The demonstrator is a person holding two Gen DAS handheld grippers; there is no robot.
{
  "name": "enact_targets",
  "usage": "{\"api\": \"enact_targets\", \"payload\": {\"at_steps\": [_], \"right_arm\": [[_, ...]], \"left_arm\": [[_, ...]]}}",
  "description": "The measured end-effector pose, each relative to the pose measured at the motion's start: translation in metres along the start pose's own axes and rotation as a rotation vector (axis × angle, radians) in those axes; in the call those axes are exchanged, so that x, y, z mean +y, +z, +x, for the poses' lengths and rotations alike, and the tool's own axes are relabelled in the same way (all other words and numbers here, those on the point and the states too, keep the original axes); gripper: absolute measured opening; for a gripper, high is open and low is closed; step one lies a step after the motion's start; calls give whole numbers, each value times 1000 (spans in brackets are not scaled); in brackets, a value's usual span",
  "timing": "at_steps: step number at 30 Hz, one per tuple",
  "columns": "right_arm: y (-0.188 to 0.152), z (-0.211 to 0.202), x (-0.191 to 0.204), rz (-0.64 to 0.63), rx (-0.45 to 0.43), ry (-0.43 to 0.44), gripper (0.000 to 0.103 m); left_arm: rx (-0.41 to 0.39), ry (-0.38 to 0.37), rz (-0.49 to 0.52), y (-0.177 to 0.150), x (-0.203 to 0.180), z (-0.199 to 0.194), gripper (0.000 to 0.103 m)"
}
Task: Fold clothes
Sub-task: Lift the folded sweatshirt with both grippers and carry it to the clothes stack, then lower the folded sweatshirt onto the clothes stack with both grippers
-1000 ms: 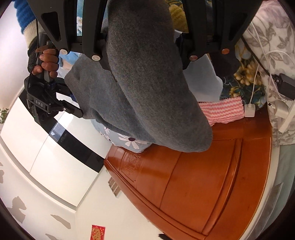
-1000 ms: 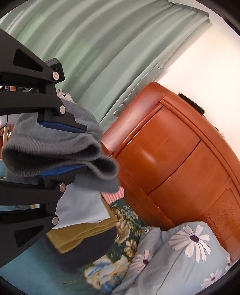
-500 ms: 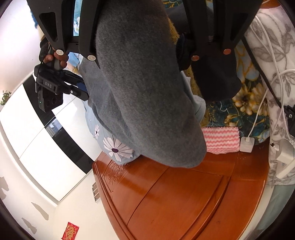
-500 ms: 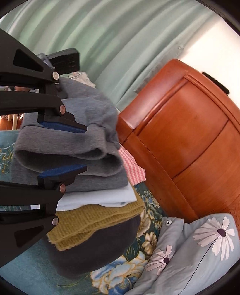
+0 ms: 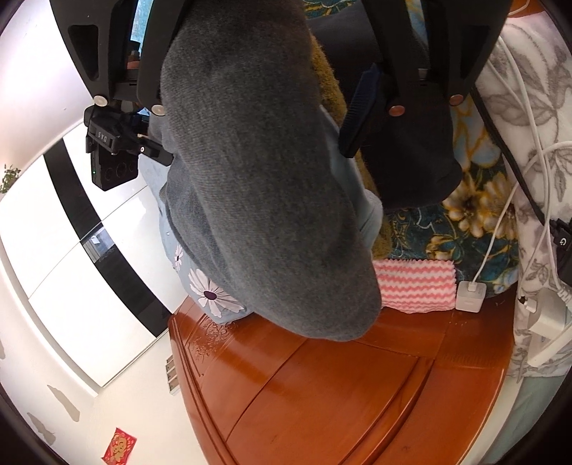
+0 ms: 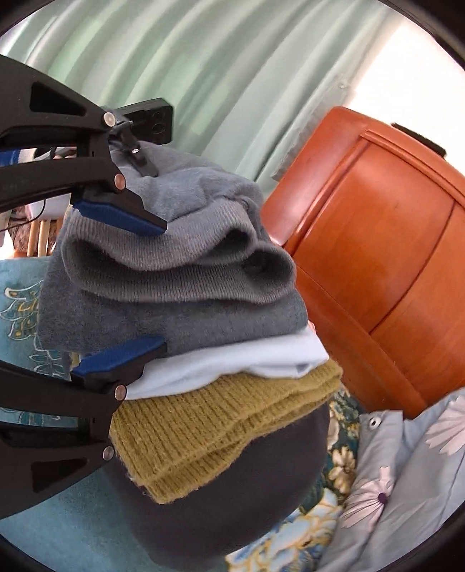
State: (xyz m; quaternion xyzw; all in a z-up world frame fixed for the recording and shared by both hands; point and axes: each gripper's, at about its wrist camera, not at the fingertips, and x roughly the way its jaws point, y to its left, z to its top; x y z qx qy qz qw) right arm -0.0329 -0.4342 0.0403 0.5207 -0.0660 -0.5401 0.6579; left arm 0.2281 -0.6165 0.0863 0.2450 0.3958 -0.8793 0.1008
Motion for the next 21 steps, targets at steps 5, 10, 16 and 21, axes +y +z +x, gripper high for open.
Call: {"api": "enact_targets", "payload": {"at_steps": [5, 10, 16, 21], "right_arm": [[6, 11, 1, 19, -10, -4, 61], [4, 12, 12, 2, -14, 12, 42], [8, 4, 17, 4, -24, 75, 26], [27, -21, 26, -10, -71, 158, 24]], "left_arm": [[2, 13, -11, 3, 1, 0, 77], [-11, 47, 41, 4, -11, -5, 72], [-30, 88, 142, 7, -38, -13, 47], [-55, 40, 173, 22, -68, -20, 45]]}}
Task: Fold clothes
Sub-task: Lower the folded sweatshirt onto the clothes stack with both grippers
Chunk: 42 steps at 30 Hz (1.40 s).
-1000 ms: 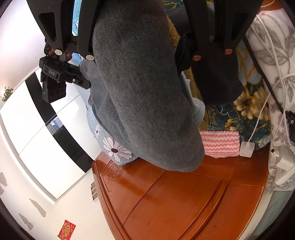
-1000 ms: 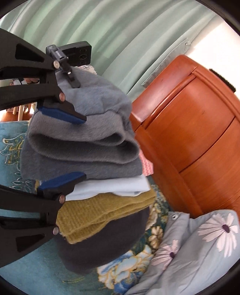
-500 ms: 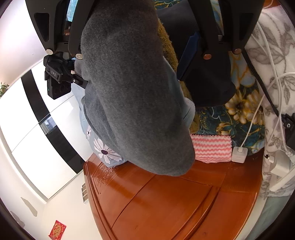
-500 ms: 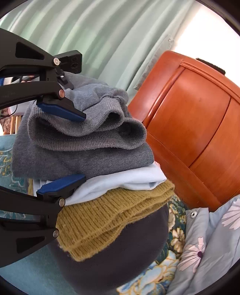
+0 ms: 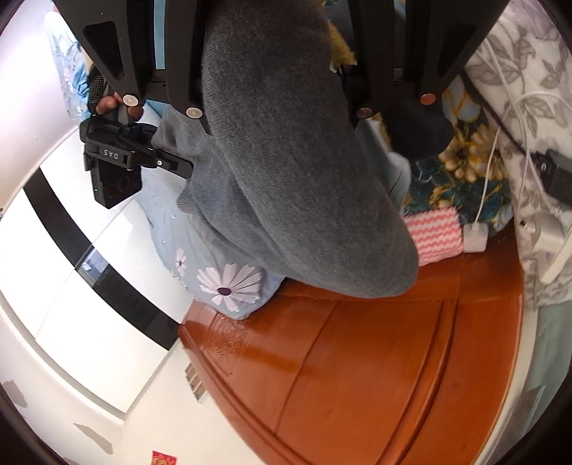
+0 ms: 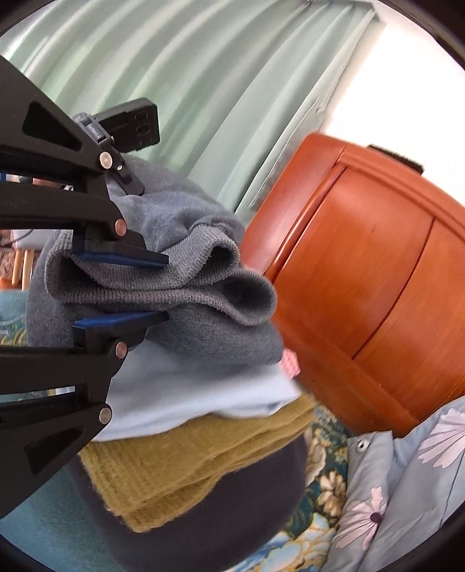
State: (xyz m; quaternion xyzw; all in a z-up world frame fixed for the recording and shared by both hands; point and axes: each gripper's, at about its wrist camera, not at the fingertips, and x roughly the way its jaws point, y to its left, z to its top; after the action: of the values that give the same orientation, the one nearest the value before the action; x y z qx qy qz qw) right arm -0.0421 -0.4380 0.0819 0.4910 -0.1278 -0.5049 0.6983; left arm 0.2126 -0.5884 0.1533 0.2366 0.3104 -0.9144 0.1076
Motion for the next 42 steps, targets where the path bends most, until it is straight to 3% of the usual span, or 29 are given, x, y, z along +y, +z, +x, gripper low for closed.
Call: {"api": "enact_targets", "payload": {"at_steps": [6, 12, 17, 21, 26, 31, 34, 37, 42], "right_arm": [[42, -41, 24, -56, -72, 4, 24], [45, -22, -11, -37, 21, -145, 24], [37, -22, -50, 24, 5, -44, 25], [46, -27, -50, 20, 0, -55, 26], [47, -48, -29, -43, -27, -154, 28], [45, -65, 12, -231, -69, -318, 33], [42, -50, 41, -319, -61, -336, 33], [39, -26, 63, -422, -15, -370, 34], [38, 10, 62, -472, 23, -446, 34]], "left_arm": [[-47, -103, -29, 14, -14, 9, 45], [47, -29, -110, -13, 23, 57, 47], [46, -72, -121, -24, 45, 59, 52], [60, -30, -94, -20, 34, 56, 54], [75, 55, -14, -16, 14, 28, 61], [-61, 235, 168, -15, -22, -14, 67], [-92, 274, 243, -8, -44, -8, 68], [-75, 252, 251, -3, -53, 10, 68], [-25, 289, 277, -4, -47, 36, 68]]}}
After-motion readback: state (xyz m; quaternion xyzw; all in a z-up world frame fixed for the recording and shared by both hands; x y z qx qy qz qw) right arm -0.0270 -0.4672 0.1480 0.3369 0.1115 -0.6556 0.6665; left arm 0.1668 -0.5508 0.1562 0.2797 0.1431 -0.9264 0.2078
